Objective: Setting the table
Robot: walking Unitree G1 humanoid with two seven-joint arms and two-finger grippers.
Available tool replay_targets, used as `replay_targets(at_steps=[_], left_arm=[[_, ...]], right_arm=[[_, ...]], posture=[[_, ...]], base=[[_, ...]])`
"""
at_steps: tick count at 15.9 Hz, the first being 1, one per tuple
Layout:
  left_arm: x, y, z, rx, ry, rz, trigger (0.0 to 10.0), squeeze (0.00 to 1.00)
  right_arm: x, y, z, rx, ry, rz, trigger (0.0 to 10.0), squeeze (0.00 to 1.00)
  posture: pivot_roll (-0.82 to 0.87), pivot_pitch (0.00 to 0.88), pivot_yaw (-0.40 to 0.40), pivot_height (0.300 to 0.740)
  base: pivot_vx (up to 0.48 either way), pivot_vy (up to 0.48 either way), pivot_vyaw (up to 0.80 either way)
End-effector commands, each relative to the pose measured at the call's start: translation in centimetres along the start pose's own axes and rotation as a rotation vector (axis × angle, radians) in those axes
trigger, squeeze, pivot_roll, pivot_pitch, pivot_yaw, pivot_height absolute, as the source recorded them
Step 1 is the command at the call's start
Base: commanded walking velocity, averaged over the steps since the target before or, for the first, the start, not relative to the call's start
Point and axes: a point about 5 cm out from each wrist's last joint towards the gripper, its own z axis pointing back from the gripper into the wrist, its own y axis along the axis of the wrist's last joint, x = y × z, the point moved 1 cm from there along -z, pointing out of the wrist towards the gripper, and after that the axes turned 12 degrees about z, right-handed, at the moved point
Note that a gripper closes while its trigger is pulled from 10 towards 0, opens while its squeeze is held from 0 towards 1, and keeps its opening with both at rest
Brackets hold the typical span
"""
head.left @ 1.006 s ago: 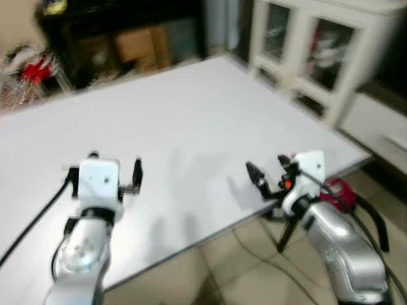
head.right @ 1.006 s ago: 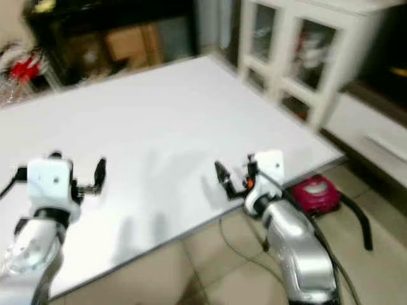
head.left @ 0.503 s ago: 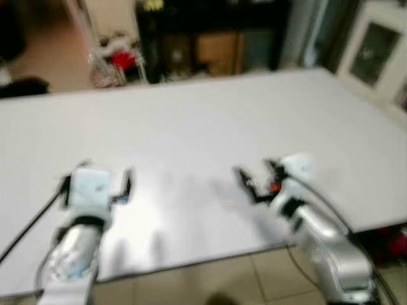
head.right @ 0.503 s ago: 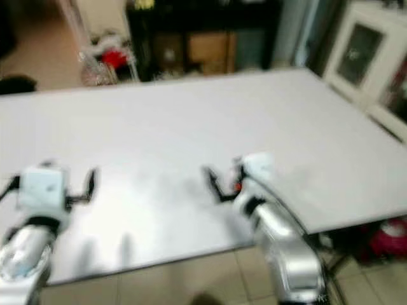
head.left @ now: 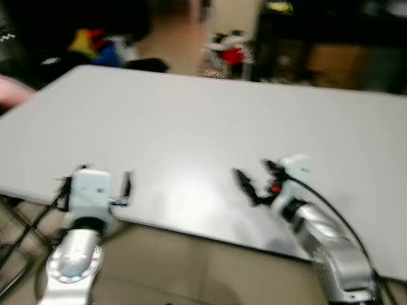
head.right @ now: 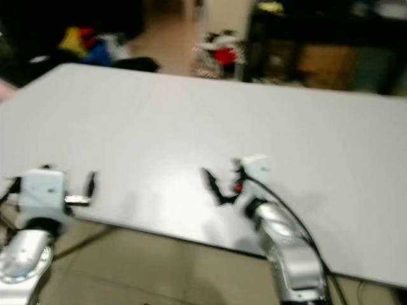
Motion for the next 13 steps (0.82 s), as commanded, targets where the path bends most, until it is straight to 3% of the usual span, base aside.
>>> replay_targets(at_steps=[1, 4, 10, 13], left_arm=[[0.6, 0.4, 0.1, 0.014, -0.017, 0.006, 10.0, 0.0], [0.6, 0.5, 0.2, 0.025, -0.013, -0.021, 10.0, 0.0], [0.4, 0.6, 0.8, 0.03, 0.008, -0.044, 10.0, 0.0], [0.3, 0.4, 1.2, 0.017, 0.038, -0.006, 10.0, 0.0]], right_arm=[[0.6, 0.0, 0.3, -0.004, -0.012, 0.012, 10.0, 0.0], [0.3, -0.2, 0.2, -0.005, 0.012, 0.013, 10.0, 0.0], [-0.2, -0.3, -0.2, -0.002, 0.054, 0.018, 10.0, 0.0], [-0.2, -0.5, -0.3, -0.003, 0.065, 0.022, 10.0, 0.0]], posture=[[-0.05, 0.0, 0.066, 0.74], [-0.04, 0.0, 0.059, 0.74], [-0.02, 0.0, 0.047, 0.74], [-0.01, 0.0, 0.034, 0.74]], base=[[0.0, 0.379, 0.8], [0.0, 0.25, 0.8], [0.0, -0.48, 0.8], [0.0, -0.32, 0.8]])
